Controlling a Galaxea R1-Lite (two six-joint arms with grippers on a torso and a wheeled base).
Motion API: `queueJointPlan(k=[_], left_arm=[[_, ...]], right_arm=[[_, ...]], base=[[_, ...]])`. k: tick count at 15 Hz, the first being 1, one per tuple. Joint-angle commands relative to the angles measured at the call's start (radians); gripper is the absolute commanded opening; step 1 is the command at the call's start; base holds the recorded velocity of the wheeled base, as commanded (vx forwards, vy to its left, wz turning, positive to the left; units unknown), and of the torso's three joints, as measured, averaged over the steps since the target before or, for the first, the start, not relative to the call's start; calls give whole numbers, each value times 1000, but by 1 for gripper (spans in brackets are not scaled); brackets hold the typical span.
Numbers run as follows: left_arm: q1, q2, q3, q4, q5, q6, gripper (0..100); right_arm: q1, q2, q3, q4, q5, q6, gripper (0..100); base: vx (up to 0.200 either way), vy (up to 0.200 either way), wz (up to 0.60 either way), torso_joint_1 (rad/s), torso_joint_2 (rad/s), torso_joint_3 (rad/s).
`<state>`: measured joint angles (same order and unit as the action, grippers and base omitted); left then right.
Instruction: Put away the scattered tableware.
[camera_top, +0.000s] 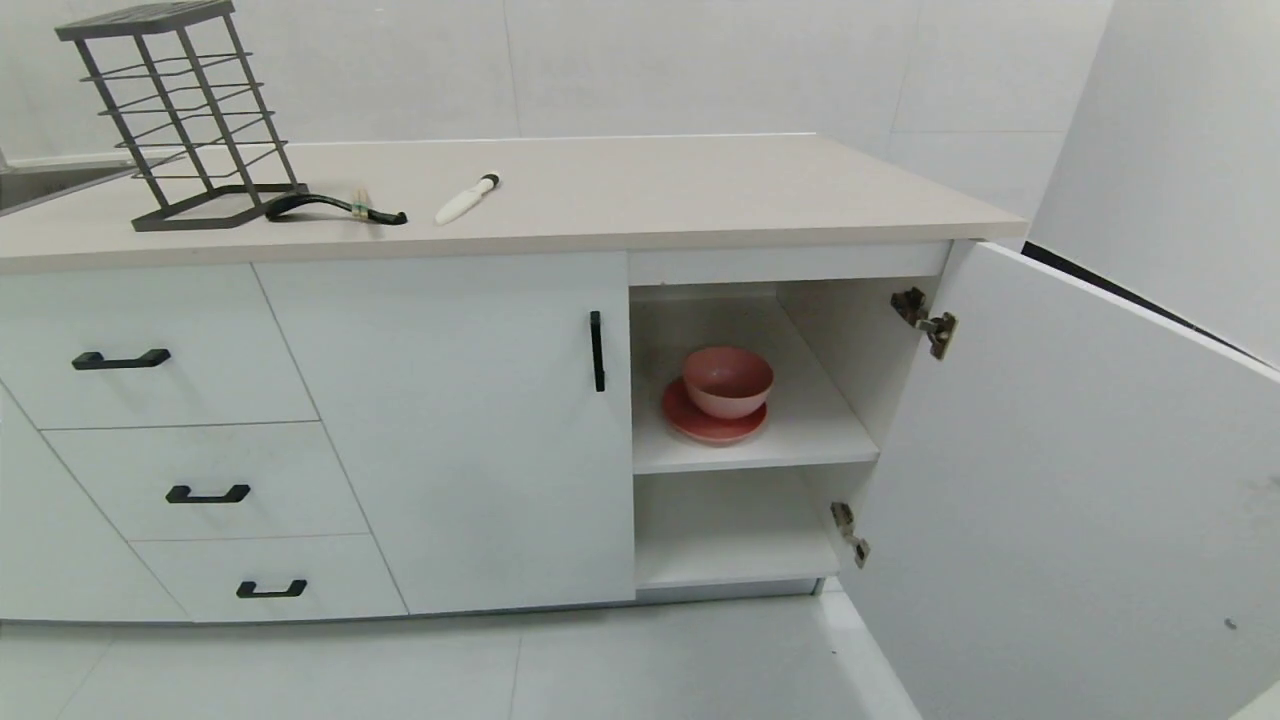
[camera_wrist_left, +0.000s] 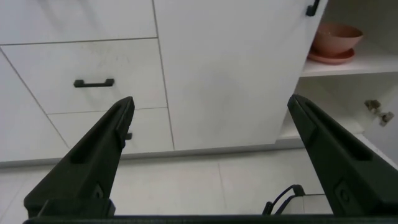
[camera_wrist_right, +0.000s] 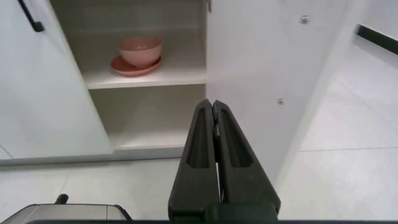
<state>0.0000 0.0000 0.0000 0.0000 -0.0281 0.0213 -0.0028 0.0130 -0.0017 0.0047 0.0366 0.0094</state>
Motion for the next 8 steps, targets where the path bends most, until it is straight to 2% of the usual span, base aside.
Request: queueJointPlan(k=[1,8], left_arm=[[0,0,0,0,0,2,100],[0,0,0,2,5,0,100]], right_arm=[[0,4,0,0,0,0,0],[0,4,0,0,-1,-2,0]], base=[[-200,-200,0,2,2,2],[-200,0,0,4,2,1]])
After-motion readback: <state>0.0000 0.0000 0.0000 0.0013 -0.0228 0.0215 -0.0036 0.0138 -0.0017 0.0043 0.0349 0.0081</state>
